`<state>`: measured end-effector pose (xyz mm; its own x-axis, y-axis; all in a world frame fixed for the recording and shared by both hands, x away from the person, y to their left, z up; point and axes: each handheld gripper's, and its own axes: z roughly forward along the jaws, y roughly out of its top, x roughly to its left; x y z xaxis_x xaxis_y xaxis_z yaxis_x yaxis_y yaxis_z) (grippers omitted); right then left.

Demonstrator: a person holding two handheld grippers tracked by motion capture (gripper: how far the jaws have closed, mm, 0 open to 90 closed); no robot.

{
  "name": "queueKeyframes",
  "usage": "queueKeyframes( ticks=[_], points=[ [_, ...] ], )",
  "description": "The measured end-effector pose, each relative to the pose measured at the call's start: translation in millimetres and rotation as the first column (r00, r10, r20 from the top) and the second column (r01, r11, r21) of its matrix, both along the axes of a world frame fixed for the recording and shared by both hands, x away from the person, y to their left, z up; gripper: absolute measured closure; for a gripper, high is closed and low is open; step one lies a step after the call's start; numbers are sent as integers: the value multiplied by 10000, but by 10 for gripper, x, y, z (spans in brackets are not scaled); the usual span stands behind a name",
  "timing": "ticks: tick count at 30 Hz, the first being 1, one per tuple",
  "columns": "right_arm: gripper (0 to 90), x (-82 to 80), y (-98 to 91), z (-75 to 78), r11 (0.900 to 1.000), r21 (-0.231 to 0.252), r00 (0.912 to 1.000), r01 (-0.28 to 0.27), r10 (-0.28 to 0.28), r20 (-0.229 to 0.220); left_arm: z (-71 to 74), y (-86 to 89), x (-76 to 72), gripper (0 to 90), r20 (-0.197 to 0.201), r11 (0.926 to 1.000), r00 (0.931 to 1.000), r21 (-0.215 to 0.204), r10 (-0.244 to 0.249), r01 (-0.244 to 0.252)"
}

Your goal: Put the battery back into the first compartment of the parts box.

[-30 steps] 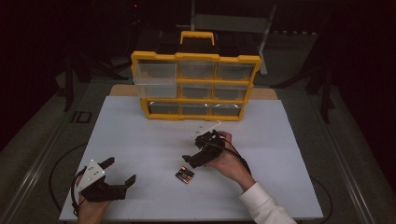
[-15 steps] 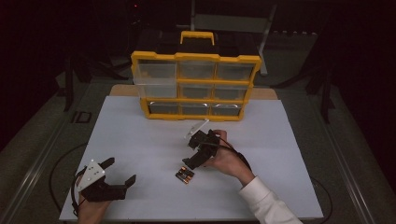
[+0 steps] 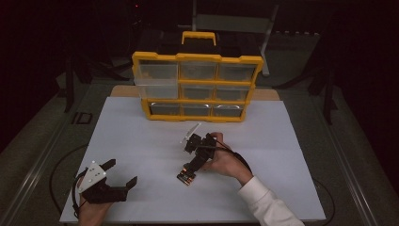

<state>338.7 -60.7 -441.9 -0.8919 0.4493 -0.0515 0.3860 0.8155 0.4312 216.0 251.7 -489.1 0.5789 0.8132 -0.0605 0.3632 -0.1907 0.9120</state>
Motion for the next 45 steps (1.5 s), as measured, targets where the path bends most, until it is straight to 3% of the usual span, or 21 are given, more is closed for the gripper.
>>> queueKeyframes(
  ticks=[23, 31, 39, 45],
  points=[
    [197, -51, 175, -232, 9951, -896, 9985, -425, 392, -386, -2, 2, -1, 0, -33, 10000, 10000, 27, -9, 9],
    [386, -40, 169, -289, 9939, -877, 9947, -673, 600, -835, -4, 4, -1, 0, -33, 10000, 10000, 44, -3, 3],
    [582, -30, 134, -366, 9929, -771, 9854, -911, 787, -1509, -3, 1, -3, 0, -38, 10000, 10000, 57, -3, 4],
    [701, -28, 141, -410, 9920, -908, 9818, -875, 704, -1764, -3, 1, -3, 0, -44, 10000, 10000, 70, 8, -8]
  ],
)
